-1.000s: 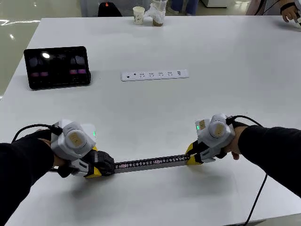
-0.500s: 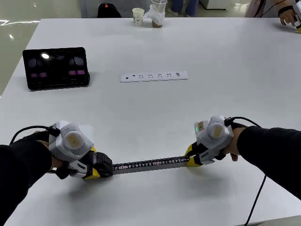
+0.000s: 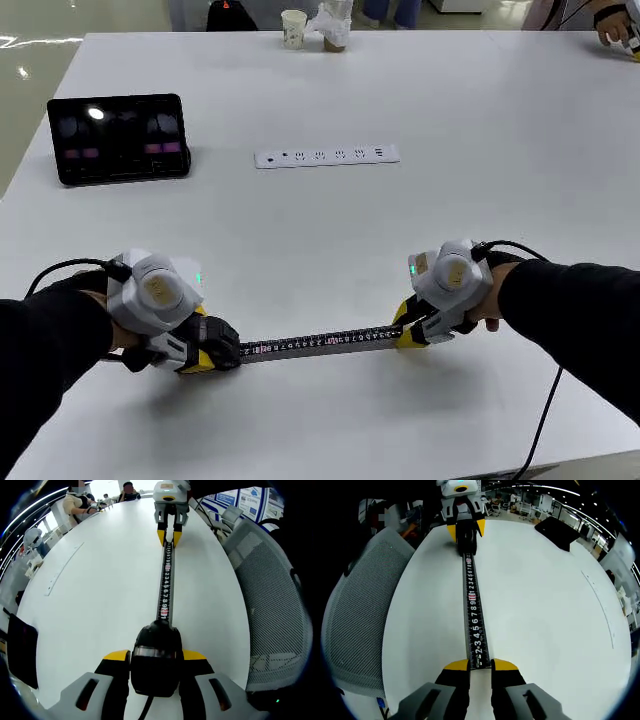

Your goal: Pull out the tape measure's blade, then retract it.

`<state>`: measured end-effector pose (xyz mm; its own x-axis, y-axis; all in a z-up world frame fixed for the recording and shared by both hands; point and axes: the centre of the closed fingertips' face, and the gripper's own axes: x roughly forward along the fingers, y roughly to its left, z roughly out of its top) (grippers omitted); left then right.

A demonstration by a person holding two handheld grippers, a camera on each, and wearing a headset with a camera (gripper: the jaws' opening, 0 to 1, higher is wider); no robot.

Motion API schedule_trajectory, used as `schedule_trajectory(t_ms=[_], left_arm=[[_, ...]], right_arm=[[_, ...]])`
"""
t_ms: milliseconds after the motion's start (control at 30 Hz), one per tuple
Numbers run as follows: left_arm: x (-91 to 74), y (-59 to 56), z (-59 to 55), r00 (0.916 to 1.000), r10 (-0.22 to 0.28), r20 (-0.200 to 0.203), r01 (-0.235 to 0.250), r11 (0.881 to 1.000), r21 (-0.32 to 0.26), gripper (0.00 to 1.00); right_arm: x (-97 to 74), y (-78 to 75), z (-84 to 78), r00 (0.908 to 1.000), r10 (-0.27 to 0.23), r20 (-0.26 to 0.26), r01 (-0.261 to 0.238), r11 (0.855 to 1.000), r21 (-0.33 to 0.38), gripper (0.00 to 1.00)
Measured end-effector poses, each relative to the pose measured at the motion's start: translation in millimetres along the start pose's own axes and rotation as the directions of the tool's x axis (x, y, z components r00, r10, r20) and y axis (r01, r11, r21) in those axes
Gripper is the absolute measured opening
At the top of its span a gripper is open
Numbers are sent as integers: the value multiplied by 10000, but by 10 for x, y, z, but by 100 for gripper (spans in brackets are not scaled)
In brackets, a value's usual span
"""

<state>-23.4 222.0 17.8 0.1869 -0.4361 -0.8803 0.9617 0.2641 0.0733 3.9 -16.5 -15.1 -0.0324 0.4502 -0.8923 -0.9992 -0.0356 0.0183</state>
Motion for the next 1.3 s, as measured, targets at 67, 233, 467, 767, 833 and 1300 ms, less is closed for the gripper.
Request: schedule_trajectory(t_ms=[67,233,467,767,833,1300], left_arm=[[-17,8,9,10000,46,40,-46,10000,19,32],[-66,59,5,10000,63,2,-63,9999,-152,37],[-140,118,-18,9997,220,-87,-224,9987,-456,48],[-207,110,-74,9993,368,36,-362,9931,-1114,59],[-214,80,-84,9995,296,57,-287,9925,-1187,61],[-203,-16,-46,9993,234,295,-172,9807,-1948,74]], right_arm=[[2,7,0,10000,-37,-90,35,9996,-264,13],[-6,19,-10,9998,-90,-159,82,9989,-463,14],[-34,46,-36,9997,-147,-193,142,9995,-297,20],[-95,92,-30,9999,-129,-85,131,9995,293,33],[-100,105,-9,9999,-164,-18,164,9991,394,36],[-142,131,-44,9959,-856,307,797,9843,1577,60]])
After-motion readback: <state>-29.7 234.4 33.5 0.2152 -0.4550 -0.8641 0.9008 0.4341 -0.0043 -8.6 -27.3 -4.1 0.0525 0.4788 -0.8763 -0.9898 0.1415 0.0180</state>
